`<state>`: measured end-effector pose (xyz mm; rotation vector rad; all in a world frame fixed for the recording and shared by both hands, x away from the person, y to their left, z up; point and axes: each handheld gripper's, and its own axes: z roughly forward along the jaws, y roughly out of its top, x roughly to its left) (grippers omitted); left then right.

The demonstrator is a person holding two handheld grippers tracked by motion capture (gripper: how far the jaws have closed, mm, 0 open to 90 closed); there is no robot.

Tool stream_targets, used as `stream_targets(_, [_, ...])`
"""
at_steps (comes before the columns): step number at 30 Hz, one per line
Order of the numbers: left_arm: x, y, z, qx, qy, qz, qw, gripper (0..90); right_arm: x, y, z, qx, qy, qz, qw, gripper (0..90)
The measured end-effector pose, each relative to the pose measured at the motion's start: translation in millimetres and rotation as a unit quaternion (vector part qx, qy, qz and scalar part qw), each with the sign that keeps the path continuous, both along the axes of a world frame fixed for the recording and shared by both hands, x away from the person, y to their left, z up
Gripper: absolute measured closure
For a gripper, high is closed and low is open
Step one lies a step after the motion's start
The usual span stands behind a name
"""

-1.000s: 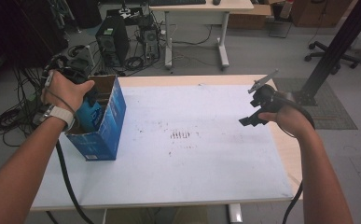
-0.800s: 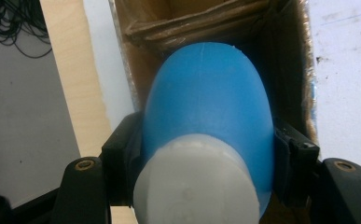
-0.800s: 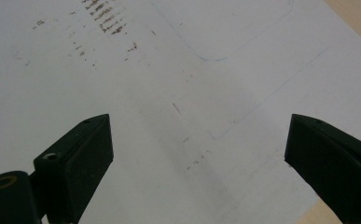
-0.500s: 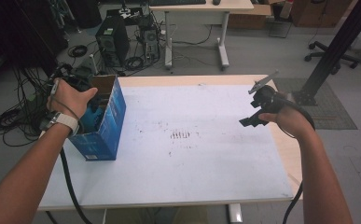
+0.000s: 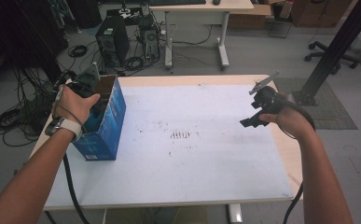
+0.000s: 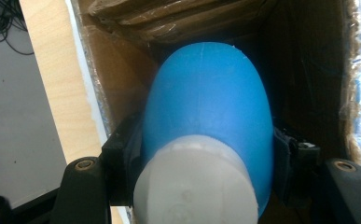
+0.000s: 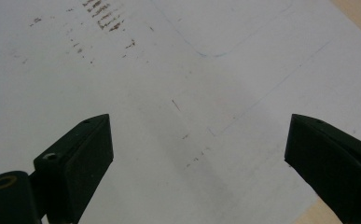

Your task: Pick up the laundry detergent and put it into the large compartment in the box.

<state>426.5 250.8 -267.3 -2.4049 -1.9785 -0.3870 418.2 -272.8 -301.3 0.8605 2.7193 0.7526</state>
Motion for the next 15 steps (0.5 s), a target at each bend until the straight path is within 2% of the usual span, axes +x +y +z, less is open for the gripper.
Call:
stream_targets(7, [0.2,-0.8,-6.7,0.003,-0.001,-0.003,1.0,37.9,-0.3,-1.6,-0.9,0.0,0.0,-0.001,1.0,7.7])
stream_targets(15, [0.6,-1.7,-7.0,0.003,0.0,-0.005,1.0,37.9,-0.7,-2.7,-2.2,0.001,0.001,-0.002,1.0,7.7])
